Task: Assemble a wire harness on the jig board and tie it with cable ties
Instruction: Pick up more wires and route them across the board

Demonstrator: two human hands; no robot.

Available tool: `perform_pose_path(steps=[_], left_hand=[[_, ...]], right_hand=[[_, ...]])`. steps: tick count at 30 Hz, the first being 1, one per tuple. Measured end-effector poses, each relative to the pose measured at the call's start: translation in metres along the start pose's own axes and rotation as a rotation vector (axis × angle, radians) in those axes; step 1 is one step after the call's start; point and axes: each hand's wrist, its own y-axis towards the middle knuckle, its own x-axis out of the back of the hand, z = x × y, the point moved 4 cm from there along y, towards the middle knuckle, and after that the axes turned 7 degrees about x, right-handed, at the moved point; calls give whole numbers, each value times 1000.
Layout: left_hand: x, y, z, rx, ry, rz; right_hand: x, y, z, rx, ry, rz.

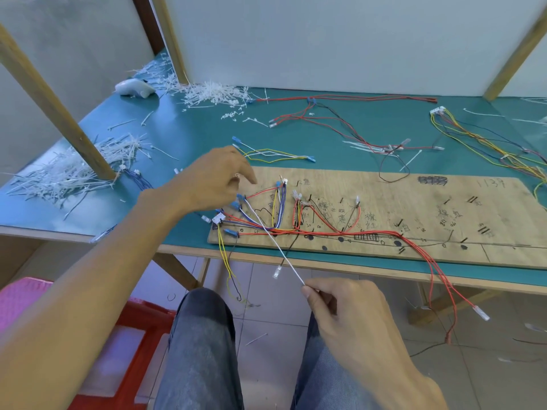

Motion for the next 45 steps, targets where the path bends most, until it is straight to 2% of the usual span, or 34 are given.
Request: perform_pose_path(steps=[5, 8, 14, 16, 18, 20, 24, 29, 36, 42, 45], left_hand=[[-8, -21, 6, 91, -46, 62], [-8, -22, 2, 31, -27, 67], [-14, -29, -11, -51, 268, 147], [-16, -36, -16, -59, 352, 118], [-16, -48, -25, -85, 408, 10], [-19, -64, -39, -138, 385, -69], [-32, -84, -64, -223, 273, -5], [-40, -95, -75, -155, 180, 17], [-49, -100, -96, 17, 315, 39], [-40, -103, -110, 151, 344, 22], [-38, -102, -123, 141, 357, 28]], right_hand=[[5, 0, 1, 4, 2, -15], [11, 2, -1, 15, 0, -18], [25, 2, -13, -46, 16, -5], [27, 2, -17, -75, 29, -2], [28, 1, -19, -74, 31, 5], [26, -1, -21, -73, 39, 22], [28, -2, -26, -87, 52, 13], [52, 1, -44, -152, 19, -29], [99, 16, -76, -179, -114, -169], [99, 34, -94, -213, -168, -199], [99, 35, -104, -253, -182, -216]])
